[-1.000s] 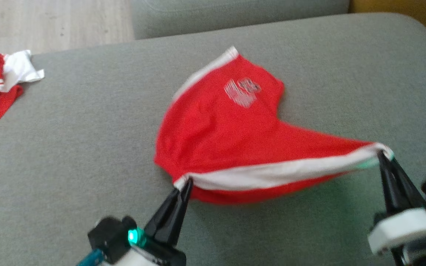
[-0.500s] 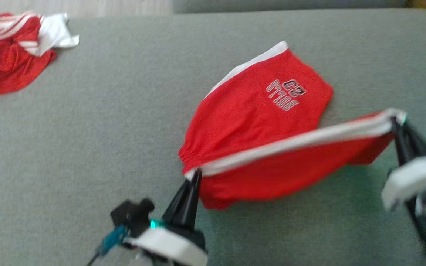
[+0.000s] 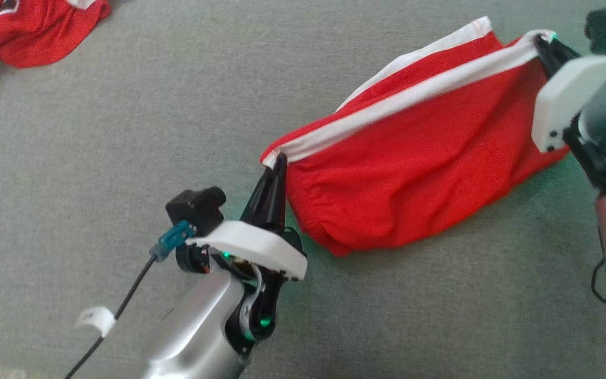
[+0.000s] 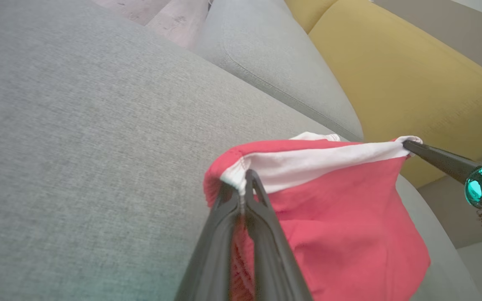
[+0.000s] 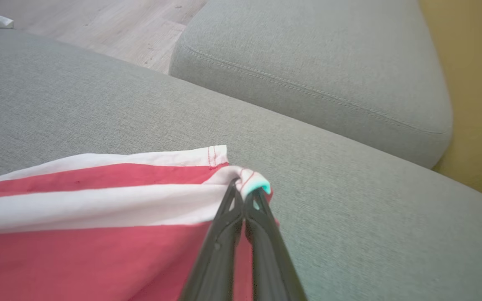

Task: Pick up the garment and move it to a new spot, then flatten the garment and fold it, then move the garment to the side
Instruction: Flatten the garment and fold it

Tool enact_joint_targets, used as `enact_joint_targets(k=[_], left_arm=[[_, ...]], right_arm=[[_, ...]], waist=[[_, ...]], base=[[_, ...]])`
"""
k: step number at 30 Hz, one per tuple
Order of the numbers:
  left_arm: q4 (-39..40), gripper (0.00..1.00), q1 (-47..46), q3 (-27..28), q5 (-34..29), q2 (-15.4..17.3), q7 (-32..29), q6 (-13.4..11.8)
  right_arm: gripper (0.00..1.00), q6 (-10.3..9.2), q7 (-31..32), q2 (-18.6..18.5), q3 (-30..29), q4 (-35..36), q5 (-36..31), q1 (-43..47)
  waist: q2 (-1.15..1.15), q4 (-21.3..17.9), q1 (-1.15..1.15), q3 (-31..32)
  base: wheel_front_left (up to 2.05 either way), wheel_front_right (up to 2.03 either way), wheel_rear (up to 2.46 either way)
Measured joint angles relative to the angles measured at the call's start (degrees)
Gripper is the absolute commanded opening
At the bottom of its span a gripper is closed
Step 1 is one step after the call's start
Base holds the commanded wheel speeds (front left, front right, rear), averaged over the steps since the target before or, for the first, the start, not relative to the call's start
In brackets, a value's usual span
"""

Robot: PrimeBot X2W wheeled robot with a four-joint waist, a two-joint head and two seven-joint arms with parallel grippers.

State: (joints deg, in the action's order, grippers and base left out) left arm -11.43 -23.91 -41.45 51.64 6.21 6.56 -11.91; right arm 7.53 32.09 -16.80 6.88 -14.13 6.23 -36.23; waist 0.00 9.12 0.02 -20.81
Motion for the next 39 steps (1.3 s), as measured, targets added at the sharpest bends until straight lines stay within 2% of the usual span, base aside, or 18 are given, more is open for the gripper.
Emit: enact_joint_targets(k=[8, 10, 11, 12, 13, 14, 15, 16, 17, 21, 25, 32, 39], left_arm=[[-4.1, 0.00, -3.3, 0.0, 0.8, -2.0, 0.1, 0.1], [-4.8, 0.00, -3.7, -0.3, 0.8, -2.3, 0.1, 0.1], [-5.0, 0.00, -3.9, -0.5, 1.0, -2.5, 0.1, 0.0], [-5.1, 0.00, -4.1, -0.7, 1.4, -2.7, 0.2, -0.1], [-5.2, 0.00, -4.1, -0.9, 1.5, -2.9, 0.2, -0.2], [-5.3, 0.07, -4.1, -1.0, 1.9, -2.9, 0.5, -0.1], [-5.4, 0.42, -4.1, -1.1, 2.0, -3.0, 0.7, -0.1], [-5.4, 0.90, -4.1, -1.1, 2.2, -3.0, 0.7, 0.2], [-5.7, 1.00, -4.1, -1.1, 2.4, -3.0, 0.7, 0.2], [-5.9, 1.00, -3.9, -1.1, 2.4, -2.8, 0.9, 0.3], [-4.4, 1.00, -3.4, -1.1, 2.1, -0.8, 1.5, -0.3], [1.0, 1.00, 2.7, -0.7, 0.1, 6.1, 2.7, -2.8], [9.0, 1.00, 8.2, 2.6, -0.8, 13.5, 3.0, -8.0]], right_arm=[[0.00, 0.00, -2.7, -0.3, 4.4, -13.8, 1.8, -9.2], [0.27, 0.00, -3.9, -0.2, 4.7, -16.8, 2.4, -11.0], [0.49, 0.00, -4.7, -0.2, 5.1, -18.2, 2.6, -11.8], [1.00, 0.00, -6.0, -0.2, 5.7, -19.3, 2.9, -12.4], [1.00, 0.00, -7.2, -0.2, 6.1, -20.3, 2.9, -12.9], [1.00, 0.00, -8.4, -0.2, 7.1, -21.2, 2.9, -13.3], [1.00, 0.00, -9.7, -0.2, 7.8, -22.1, 3.2, -13.7], [1.00, 0.00, -10.9, -0.2, 8.0, -22.9, 4.0, -14.0], [1.00, 0.00, -11.9, -0.2, 8.8, -23.7, 4.5, -14.3], [1.00, 0.00, -15.4, -0.3, 10.8, -26.2, 6.2, -15.1], [1.00, 0.00, -17.0, -0.8, 12.3, -27.9, 8.2, -15.2], [1.00, 0.00, -16.8, -4.2, 13.0, -30.2, 11.7, -15.0], [1.00, 0.00, -10.8, -6.9, 13.6, -32.3, 16.3, -11.9]], waist=[[0.00, 2.3, -0.01, -1.6], [0.00, 2.4, -0.01, -1.7], [0.00, 2.5, -0.02, -1.7], [0.00, 2.6, -0.02, -1.7], [0.00, 2.7, -0.01, -1.7], [0.00, 2.8, -0.01, -1.6], [0.00, 2.8, -0.01, -1.6], [0.00, 2.9, -0.02, -1.5], [0.00, 2.9, -0.02, -1.4], [0.00, 2.7, -0.02, -0.7], [0.00, 2.3, -0.02, 0.1], [0.00, 2.0, -0.02, 3.0], [0.00, 3.4, -0.03, 4.3]], base=[[0.00, 0.00, 0.00], [0.00, 0.00, 0.00], [0.00, 0.00, 0.00], [0.00, 0.00, 0.00], [0.00, 0.00, 0.00], [0.00, 0.00, 0.00], [0.00, 0.00, 0.00], [0.00, 0.00, 0.00], [0.00, 0.00, 0.00], [0.00, 0.00, 0.00], [0.00, 0.00, 0.00], [0.00, 0.00, 0.00], [0.00, 0.00, 0.00]])
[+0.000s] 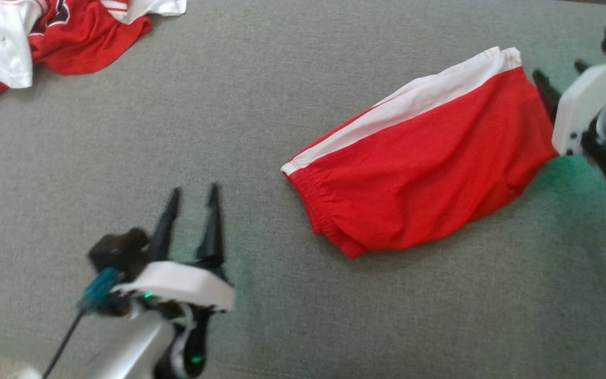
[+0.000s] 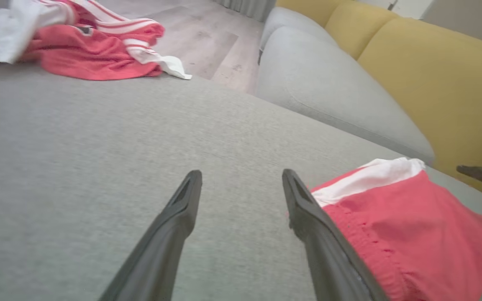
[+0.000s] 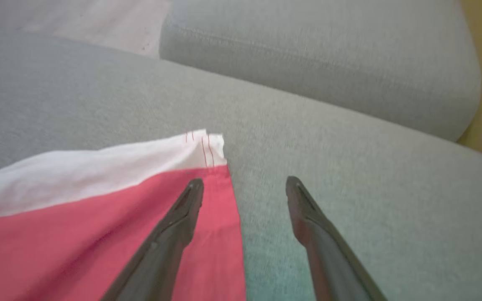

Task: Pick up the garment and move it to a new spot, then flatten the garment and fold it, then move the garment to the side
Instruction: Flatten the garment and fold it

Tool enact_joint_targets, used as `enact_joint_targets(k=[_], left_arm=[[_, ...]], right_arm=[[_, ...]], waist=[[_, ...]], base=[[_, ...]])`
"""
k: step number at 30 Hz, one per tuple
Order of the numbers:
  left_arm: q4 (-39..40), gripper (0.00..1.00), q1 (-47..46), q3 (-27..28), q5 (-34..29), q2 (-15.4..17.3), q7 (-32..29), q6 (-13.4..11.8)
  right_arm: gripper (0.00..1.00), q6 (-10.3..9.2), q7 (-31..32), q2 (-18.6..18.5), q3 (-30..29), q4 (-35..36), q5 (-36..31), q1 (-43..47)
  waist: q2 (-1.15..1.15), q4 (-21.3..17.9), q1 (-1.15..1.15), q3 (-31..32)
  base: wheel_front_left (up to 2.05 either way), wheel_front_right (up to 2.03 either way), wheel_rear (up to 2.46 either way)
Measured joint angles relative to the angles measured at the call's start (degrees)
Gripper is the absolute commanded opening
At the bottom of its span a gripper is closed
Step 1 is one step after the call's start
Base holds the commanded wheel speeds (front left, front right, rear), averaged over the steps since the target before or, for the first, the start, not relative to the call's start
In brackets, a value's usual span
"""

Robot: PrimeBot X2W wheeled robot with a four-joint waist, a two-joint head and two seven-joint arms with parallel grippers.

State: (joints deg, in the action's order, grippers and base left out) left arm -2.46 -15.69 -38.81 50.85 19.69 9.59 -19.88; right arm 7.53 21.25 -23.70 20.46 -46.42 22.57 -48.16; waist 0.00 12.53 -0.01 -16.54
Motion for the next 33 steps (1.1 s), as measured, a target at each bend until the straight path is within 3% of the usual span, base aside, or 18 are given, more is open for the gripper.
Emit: enact_joint_targets(k=[4, 10, 11, 12, 16, 25, 33], left_arm=[[2.1, 1.00, 3.2, 2.2, 0.0, 2.7, 0.2, -2.0], [4.3, 1.00, 6.0, 3.7, 0.1, 4.0, 0.9, -3.4], [4.7, 1.00, 6.2, 3.8, 0.1, 4.2, 1.1, -3.4], [4.9, 1.00, 6.5, 3.8, 0.1, 4.3, 1.2, -3.6], [5.9, 1.00, 6.7, 4.0, 0.1, 4.6, 1.5, -3.8], [6.1, 1.00, 6.6, 4.7, 0.0, 4.9, 2.0, -3.9], [5.8, 1.00, 8.6, 5.3, 0.1, 5.2, 2.9, -3.2]], right_arm=[[1.00, 0.00, 4.1, -0.3, 0.6, -0.8, 3.0, 2.5], [0.97, 0.00, 7.8, -0.8, 1.6, 0.5, 6.8, 3.9], [0.55, 0.00, 8.5, -0.8, 1.7, 1.0, 7.8, 4.1], [0.55, 0.00, 9.1, -0.8, 1.9, 1.5, 8.7, 4.4], [0.00, 0.00, 10.0, -0.8, 3.1, 3.0, 10.1, 5.0], [0.00, 0.00, 1.4, 1.8, 0.8, 3.2, 8.8, 7.3], [0.00, 0.00, -6.2, 6.9, -8.9, 3.7, 3.7, 16.5]], waist=[[0.00, 0.8, 0.01, -0.6], [0.00, 1.5, 0.01, -0.6], [0.00, 1.6, 0.01, -0.6], [0.00, 1.6, 0.01, -0.5], [0.00, 1.2, 0.01, -0.4], [0.00, -1.6, 0.01, 1.3], [0.00, -7.4, 0.01, 5.5]], base=[[0.00, 0.00, 0.00], [0.00, 0.00, 0.00], [0.00, 0.00, 0.00], [0.00, 0.00, 0.00], [0.00, 0.00, 0.00], [0.00, 0.00, 0.00], [0.00, 0.00, 0.00]])
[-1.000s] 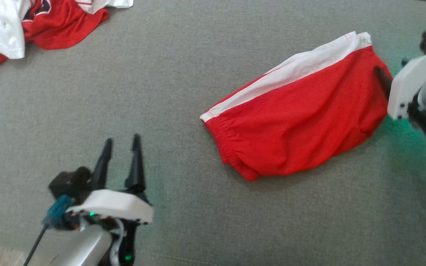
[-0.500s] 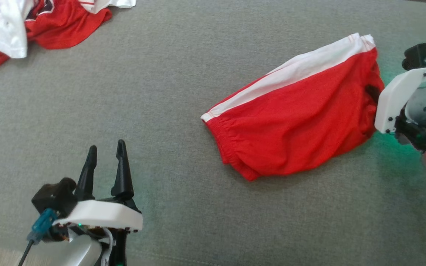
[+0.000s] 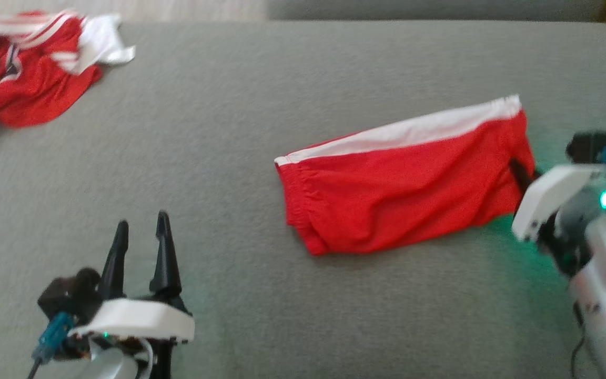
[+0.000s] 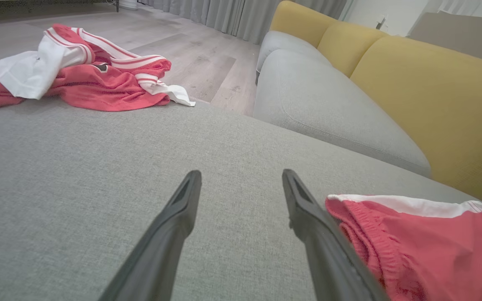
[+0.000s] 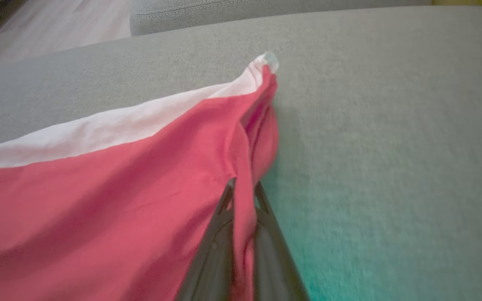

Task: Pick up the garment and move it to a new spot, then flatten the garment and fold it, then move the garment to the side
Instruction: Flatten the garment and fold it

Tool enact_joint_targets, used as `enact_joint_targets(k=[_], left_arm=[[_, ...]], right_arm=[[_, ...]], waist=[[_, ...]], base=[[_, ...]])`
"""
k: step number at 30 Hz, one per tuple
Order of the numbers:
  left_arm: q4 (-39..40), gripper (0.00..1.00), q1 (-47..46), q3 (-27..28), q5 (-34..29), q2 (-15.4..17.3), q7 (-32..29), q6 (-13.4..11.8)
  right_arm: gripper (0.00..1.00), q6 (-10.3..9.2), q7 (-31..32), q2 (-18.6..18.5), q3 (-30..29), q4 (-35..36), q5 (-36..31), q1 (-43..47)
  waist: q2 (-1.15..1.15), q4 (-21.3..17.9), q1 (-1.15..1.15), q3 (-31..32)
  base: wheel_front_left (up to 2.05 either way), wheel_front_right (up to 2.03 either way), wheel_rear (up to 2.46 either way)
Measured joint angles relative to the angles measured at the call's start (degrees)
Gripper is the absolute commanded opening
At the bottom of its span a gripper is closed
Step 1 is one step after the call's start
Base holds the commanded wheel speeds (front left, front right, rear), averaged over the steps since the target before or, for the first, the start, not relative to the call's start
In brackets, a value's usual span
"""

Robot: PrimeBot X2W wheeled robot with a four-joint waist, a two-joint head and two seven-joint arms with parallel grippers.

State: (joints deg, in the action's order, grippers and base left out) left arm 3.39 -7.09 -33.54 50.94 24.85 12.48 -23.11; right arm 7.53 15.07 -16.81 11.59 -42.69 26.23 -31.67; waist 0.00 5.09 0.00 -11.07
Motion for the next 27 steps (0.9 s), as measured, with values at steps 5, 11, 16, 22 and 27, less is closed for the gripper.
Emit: enact_joint_targets(k=[5, 11, 16, 22, 27], left_arm=[[-0.4, 1.00, 2.1, -0.1, 0.0, 0.2, 0.2, 0.0], [-0.4, 1.00, 2.1, -0.7, -0.1, 0.2, 0.2, -0.1], [-0.6, 1.00, 2.1, -1.9, -0.7, 0.1, 0.2, 0.0], [-1.4, 1.00, 2.1, -2.2, -0.7, -0.2, 0.1, 0.0], [-1.6, 1.00, 2.1, -2.4, -0.7, -0.8, 0.1, 0.4]], right_arm=[[0.00, 0.00, -1.0, 3.5, -5.2, 3.8, -4.9, 7.2], [0.00, 0.00, 0.2, 6.6, -10.8, 9.6, -9.4, 13.2], [0.00, 0.00, 1.7, 8.8, -13.7, 13.2, -12.8, 14.8], [0.00, 0.00, 2.7, 10.8, -10.9, 17.2, -15.4, 14.2], [0.00, 0.00, 3.7, 12.4, -2.3, 19.4, -15.5, 10.5]], waist=[[0.00, -3.9, 0.00, 2.7], [0.00, -6.5, 0.00, 4.5], [0.00, -5.7, 0.00, 4.4], [0.00, -3.6, 0.00, 4.7], [0.00, -1.5, 0.00, 5.3]], base=[[0.00, 0.00, 0.00], [0.00, 0.00, 0.00], [0.00, 0.00, 0.00], [0.00, 0.00, 0.00], [0.00, 0.00, 0.00]])
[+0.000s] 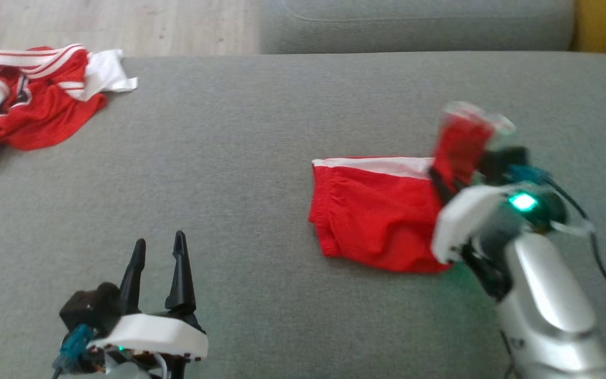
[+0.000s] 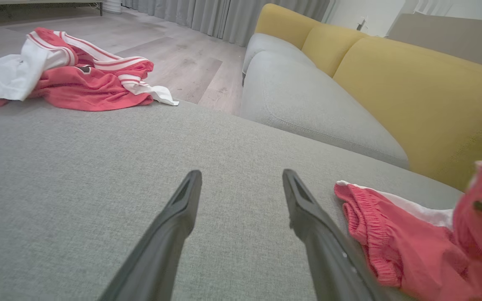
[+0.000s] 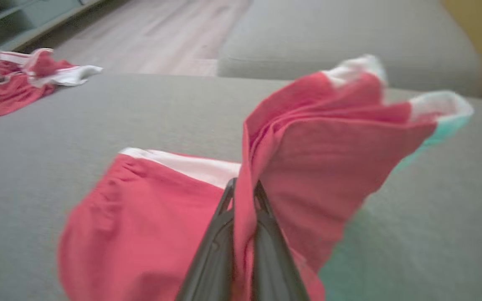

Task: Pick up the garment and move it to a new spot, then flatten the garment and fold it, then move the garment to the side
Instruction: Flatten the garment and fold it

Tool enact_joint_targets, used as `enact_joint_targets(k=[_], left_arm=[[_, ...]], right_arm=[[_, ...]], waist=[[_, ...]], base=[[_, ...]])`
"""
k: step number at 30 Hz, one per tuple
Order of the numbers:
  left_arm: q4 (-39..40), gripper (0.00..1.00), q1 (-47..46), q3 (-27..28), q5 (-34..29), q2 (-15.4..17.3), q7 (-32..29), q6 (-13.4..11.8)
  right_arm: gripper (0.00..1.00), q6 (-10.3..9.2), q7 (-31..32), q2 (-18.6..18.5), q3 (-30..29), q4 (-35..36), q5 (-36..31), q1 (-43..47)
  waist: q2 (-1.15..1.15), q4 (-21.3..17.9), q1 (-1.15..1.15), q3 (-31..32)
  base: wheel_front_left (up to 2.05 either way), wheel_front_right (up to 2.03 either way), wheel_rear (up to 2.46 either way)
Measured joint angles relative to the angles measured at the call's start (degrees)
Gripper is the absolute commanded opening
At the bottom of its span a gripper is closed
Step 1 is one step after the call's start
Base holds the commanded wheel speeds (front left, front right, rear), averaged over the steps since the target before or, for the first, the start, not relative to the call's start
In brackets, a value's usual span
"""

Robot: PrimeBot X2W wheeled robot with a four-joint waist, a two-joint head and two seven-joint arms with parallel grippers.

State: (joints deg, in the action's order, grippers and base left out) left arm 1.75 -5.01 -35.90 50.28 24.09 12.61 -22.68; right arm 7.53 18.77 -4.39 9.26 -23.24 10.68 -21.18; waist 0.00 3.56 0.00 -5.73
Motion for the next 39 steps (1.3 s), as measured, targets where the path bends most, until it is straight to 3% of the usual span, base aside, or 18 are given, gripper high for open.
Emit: enact_joint_targets(k=[3, 8, 25, 26, 28, 33, 39], left_arm=[[-0.2, 1.00, 0.0, -0.3, 0.0, -0.3, 0.1, 0.1], [-0.7, 1.00, 0.0, -0.4, 0.0, -0.9, 0.2, 0.3], [-1.4, 1.00, 0.0, -0.5, 0.0, -1.0, 0.5, 0.5], [-1.4, 1.00, 0.0, -0.6, 0.0, -1.0, 0.5, 0.5], [-1.5, 1.00, 0.0, -0.8, 0.0, -1.0, 0.5, 0.5], [-1.6, 1.00, 0.1, -1.0, 0.0, -1.1, 0.5, 0.5], [-1.6, 1.00, 0.8, -1.0, 0.0, -1.1, 0.5, 0.5]], right_arm=[[0.00, 0.00, 1.2, 0.2, 7.8, -0.1, 1.5, -3.0], [0.00, 0.00, 1.7, 0.3, 15.3, -4.1, 2.9, -2.9], [0.00, 0.00, -4.8, 0.4, 20.1, -8.6, 7.2, -5.1], [0.16, 0.00, -4.7, 0.4, 21.0, -9.0, 7.2, -5.1], [1.00, 0.00, -4.7, 0.4, 22.7, -9.4, 7.7, -5.0], [1.00, 0.00, -6.4, 0.4, 25.8, -8.9, 9.5, -4.9], [1.00, 0.00, -10.0, 0.4, 22.9, -6.0, 9.0, -3.9]], waist=[[0.00, 1.6, 0.00, 0.2], [0.00, 3.6, 0.00, 0.1], [0.00, 4.9, 0.00, 0.8], [0.00, 4.9, 0.00, 0.8], [0.00, 4.8, 0.00, 0.9], [0.00, 4.3, 0.00, 1.4], [0.00, 3.3, 0.00, 1.9]], base=[[0.00, 0.00, 0.00], [0.00, 0.00, 0.00], [0.00, 0.00, 0.00], [0.00, 0.00, 0.00], [0.00, 0.00, 0.00], [0.00, 0.00, 0.00], [0.00, 0.00, 0.00]])
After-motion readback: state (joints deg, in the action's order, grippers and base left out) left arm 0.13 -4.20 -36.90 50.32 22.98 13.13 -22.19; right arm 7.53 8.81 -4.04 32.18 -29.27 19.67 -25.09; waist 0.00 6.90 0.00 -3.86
